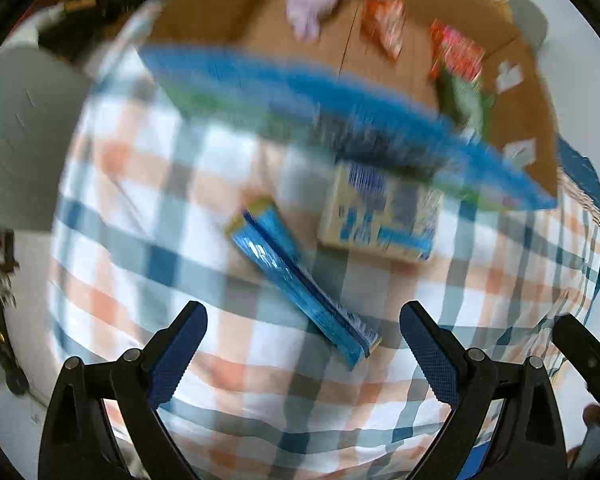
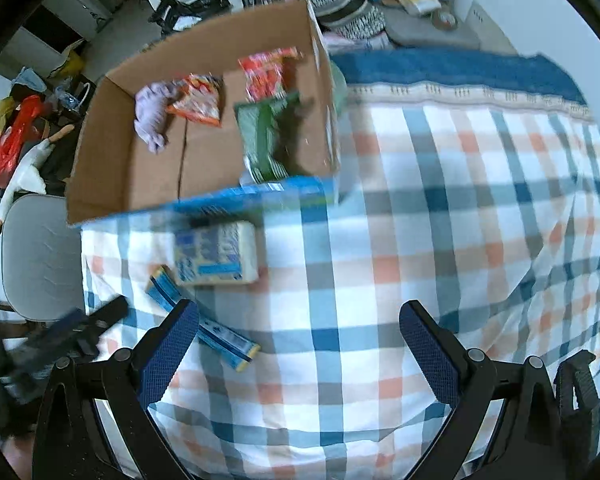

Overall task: Organize soft objects
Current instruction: 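Grasp the blue stick packet with the left tool while the right tool grasps the milk carton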

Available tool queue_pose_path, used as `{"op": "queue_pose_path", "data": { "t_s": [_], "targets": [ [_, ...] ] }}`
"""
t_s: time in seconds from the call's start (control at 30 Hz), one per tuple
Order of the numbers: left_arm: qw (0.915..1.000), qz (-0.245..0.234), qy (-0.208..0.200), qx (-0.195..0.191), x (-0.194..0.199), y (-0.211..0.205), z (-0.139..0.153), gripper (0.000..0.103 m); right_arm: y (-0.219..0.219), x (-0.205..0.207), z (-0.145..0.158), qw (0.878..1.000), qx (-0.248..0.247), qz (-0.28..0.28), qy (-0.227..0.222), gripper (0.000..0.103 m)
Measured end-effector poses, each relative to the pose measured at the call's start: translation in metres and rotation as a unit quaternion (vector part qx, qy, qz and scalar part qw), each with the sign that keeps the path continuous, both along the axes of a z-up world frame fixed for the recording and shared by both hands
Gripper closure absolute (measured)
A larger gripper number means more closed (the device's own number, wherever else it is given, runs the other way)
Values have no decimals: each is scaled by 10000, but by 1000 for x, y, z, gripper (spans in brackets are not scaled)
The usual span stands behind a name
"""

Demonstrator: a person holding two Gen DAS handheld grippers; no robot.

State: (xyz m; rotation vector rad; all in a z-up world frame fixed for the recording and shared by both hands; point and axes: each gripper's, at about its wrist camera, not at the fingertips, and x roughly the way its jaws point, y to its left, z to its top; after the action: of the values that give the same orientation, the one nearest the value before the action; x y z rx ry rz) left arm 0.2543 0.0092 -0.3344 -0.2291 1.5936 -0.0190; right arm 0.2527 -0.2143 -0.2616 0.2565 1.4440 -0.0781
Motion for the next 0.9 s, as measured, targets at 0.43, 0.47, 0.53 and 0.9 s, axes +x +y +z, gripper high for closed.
{"op": "queue_pose_path", "data": {
  "t_s": [0.43,0.47,0.53,0.9],
  "targets": [
    [9987,-226,314,329,-15,-28,-72,57,-5,-12,-44,9988,318,18,375,1],
    [9986,-285,305,315,-16,-25,-69,62,-3,-11,-46,9987,337,26,392,1],
    [9989,-309,307,180,-18,-16,-62,73,3,-9,-50,9981,455,47,406,1],
    [9964,-539,34,653,-4,37,-46,81,75,25,-106,9933,1070,-235,358,0]
  ]
}}
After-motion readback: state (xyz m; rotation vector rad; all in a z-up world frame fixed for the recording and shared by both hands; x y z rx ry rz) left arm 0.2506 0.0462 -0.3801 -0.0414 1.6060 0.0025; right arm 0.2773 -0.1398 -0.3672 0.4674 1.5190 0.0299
